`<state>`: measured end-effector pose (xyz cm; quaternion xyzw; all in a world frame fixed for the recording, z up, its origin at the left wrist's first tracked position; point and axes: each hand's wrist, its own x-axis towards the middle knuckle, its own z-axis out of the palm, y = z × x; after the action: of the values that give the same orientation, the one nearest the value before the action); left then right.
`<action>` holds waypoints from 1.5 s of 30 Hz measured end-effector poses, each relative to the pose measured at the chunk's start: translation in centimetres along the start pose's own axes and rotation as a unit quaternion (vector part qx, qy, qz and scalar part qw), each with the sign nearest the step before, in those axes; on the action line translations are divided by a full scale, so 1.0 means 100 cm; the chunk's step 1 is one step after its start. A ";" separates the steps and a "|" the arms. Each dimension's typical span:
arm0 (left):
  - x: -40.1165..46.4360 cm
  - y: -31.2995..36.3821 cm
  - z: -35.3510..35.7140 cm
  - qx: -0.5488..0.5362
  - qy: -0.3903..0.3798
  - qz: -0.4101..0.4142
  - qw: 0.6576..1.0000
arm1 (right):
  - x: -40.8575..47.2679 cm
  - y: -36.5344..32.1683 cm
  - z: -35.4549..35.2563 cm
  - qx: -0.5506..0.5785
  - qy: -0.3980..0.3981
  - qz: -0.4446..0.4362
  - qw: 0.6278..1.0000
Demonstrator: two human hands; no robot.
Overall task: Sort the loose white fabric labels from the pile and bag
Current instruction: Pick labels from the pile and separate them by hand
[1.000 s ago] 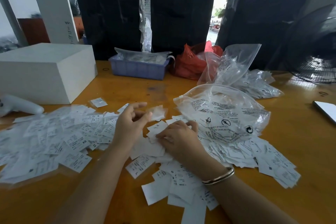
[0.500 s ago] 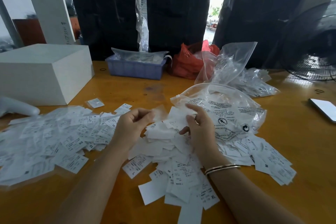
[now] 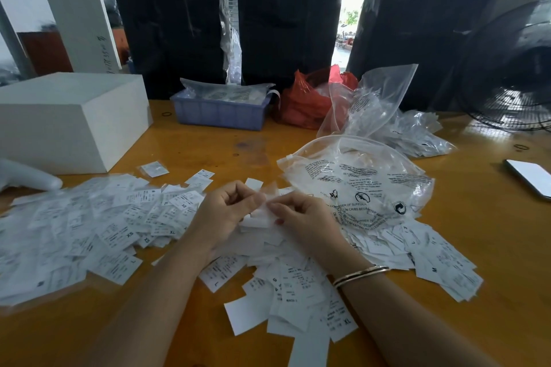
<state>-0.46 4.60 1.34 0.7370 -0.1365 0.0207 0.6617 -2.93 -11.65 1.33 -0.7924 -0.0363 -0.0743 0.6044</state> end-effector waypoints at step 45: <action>-0.003 0.002 0.012 0.104 0.051 -0.022 0.993 | 0.002 0.003 -0.005 0.174 0.163 -0.068 0.969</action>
<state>-0.92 3.48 1.31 0.8025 -0.0837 0.0583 0.5878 -2.78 -12.26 1.19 -0.6479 -0.0035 -0.2358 0.7243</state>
